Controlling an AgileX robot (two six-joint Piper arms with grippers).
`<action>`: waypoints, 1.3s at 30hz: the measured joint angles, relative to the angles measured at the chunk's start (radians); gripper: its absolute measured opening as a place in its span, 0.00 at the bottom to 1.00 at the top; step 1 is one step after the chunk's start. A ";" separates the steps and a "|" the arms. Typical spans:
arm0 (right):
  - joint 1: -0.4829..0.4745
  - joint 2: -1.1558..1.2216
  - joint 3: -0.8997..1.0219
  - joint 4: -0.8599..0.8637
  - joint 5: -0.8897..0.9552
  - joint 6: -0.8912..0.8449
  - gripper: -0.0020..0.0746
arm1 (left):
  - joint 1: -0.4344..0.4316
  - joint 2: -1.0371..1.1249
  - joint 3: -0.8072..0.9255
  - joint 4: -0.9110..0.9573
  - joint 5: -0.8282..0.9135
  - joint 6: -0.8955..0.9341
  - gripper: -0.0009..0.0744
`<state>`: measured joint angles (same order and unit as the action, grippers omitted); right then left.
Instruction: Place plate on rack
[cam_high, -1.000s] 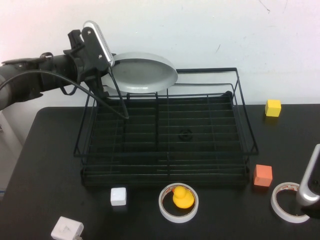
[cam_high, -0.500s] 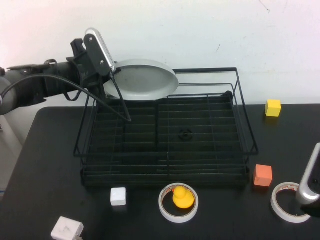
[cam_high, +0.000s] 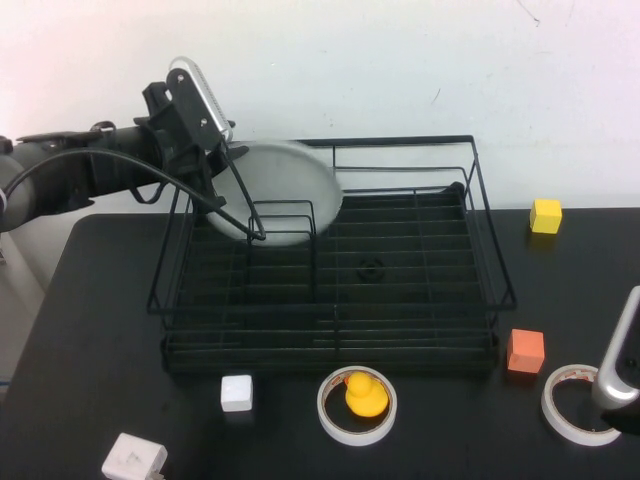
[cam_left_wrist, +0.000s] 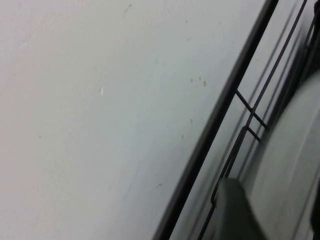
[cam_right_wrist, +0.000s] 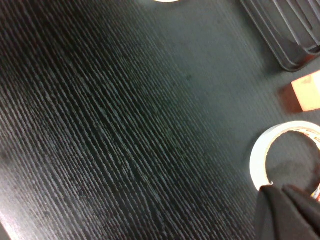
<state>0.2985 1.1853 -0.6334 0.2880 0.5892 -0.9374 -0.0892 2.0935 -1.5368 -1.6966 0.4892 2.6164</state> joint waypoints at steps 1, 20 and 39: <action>0.000 0.000 0.000 0.000 0.000 0.000 0.02 | 0.000 0.000 0.000 0.000 0.000 0.000 0.42; 0.000 0.000 0.014 0.000 -0.030 0.000 0.02 | 0.000 -0.240 0.000 0.000 -0.149 -0.403 0.11; 0.000 -0.133 -0.066 -0.076 0.098 0.086 0.02 | 0.000 -1.026 0.514 -0.029 -0.625 -0.822 0.01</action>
<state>0.2985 1.0519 -0.6997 0.2120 0.6871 -0.8519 -0.0892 1.0673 -1.0223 -1.7254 -0.1357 1.7948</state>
